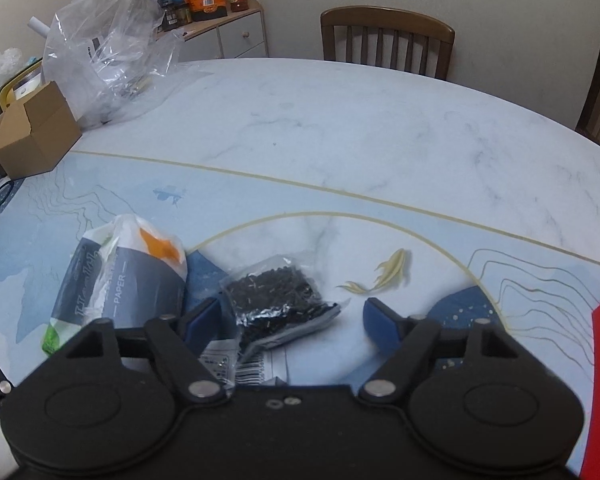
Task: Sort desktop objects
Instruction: 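Grasp the yellow squishy toy with the left tool while the right tool grasps the black packet, then carry the yellow toy and black packet over into the red shoebox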
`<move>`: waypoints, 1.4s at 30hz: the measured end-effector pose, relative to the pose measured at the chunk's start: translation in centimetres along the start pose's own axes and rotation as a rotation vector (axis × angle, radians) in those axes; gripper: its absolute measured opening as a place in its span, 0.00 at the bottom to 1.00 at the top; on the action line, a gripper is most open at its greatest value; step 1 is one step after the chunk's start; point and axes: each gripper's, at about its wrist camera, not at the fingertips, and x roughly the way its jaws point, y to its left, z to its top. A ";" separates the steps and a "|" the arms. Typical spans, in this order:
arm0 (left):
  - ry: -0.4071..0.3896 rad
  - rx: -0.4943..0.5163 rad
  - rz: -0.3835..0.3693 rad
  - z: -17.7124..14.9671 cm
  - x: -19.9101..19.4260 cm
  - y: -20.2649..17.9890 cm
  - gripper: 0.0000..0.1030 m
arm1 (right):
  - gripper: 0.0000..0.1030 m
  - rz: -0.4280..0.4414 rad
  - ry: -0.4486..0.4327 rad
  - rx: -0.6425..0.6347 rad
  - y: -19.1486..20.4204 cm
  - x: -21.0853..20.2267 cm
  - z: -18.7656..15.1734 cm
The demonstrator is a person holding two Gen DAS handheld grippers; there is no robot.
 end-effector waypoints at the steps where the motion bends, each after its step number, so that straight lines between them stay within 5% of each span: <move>1: 0.000 -0.006 0.003 0.1 0.1 0.1 0.86 | 0.70 0.001 -0.002 -0.002 0.0 0.0 -0.1; 5: 0.010 -0.021 0.017 0.2 0.3 0.6 0.73 | 0.57 0.005 -0.009 -0.001 0.1 -0.2 0.0; 12: 0.014 -0.028 0.017 0.3 0.1 0.7 0.70 | 0.41 -0.003 -0.018 -0.002 0.2 -1.0 0.1; 42: -0.080 -0.033 -0.015 6.3 -5.1 -2.9 0.68 | 0.38 -0.044 -0.084 0.081 -3.6 -13.9 -3.6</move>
